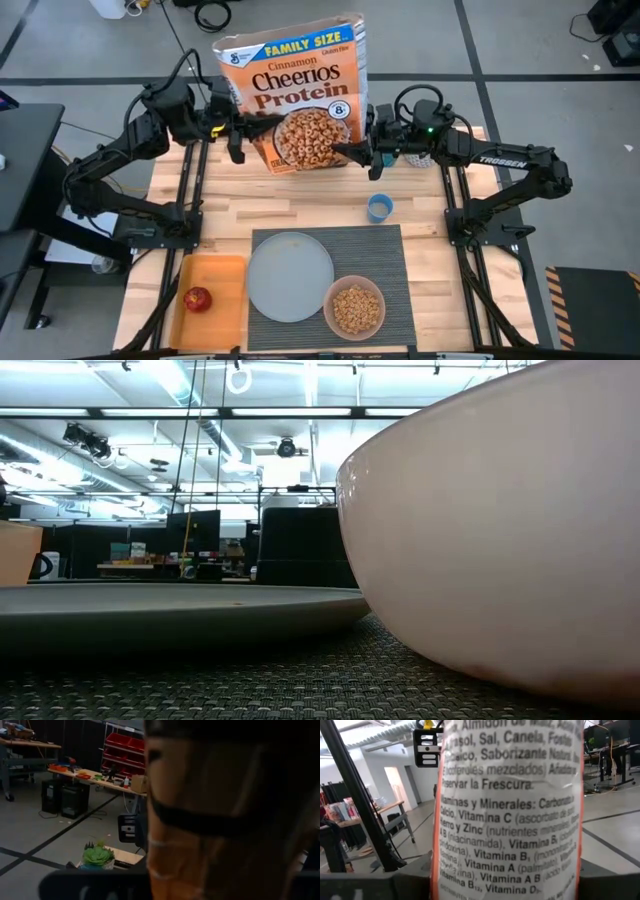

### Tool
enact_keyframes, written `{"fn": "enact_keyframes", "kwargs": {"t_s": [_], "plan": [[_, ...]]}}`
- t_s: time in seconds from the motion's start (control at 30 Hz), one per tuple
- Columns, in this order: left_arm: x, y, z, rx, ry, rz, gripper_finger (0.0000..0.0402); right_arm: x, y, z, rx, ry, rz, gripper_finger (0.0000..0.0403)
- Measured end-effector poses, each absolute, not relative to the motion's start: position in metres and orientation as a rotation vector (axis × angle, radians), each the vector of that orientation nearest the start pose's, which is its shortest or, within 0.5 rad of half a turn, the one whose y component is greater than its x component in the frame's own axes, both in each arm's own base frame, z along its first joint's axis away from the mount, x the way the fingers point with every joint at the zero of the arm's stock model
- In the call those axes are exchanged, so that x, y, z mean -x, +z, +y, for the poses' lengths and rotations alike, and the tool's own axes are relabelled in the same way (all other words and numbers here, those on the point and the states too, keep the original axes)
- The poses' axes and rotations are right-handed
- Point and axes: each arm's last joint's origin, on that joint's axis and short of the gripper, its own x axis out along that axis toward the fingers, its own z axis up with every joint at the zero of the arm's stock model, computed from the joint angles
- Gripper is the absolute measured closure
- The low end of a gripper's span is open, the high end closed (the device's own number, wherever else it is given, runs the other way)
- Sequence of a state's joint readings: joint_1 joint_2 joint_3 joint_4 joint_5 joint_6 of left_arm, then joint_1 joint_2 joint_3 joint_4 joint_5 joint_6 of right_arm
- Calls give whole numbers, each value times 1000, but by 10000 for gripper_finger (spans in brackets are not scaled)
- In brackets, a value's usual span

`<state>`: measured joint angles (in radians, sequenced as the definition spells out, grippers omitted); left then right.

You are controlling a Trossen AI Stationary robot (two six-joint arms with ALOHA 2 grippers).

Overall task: Arrange a breakfast setting
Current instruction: Pour the cereal from the cereal box into the orange bowl

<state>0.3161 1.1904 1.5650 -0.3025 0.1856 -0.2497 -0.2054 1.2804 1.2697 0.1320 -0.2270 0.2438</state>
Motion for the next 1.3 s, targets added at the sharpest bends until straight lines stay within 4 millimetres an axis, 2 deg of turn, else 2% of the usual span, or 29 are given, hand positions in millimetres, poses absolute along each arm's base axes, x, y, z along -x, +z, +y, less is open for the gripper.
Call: {"fn": "enact_keyframes", "kwargs": {"t_s": [0.13, 0.3, 0.57, 0.73, 1.0, 1.17, 1.3], "plan": [[-214, 502, 65, 230, 124, -91, 392, -280, 428, -51, -236, 59, -138, 174], [-215, 500, 65, 232, 125, -81, 386, -275, 434, -50, -224, 68, -166, 148], [-215, 498, 65, 231, 138, -53, 389, -245, 453, -58, -189, 1, -241, 102], [-211, 488, 66, 218, 218, 43, 389, -221, 463, -59, -149, -108, -269, 92], [-178, 482, 61, 195, 395, 169, 389, -189, 471, -54, -133, -219, -255, 93], [-156, 481, 58, 185, 522, 210, 389, -186, 469, -53, -139, -240, -233, 94], [-146, 477, 57, 184, 616, 254, 389, -191, 466, -55, -148, -242, -214, 94]]}}
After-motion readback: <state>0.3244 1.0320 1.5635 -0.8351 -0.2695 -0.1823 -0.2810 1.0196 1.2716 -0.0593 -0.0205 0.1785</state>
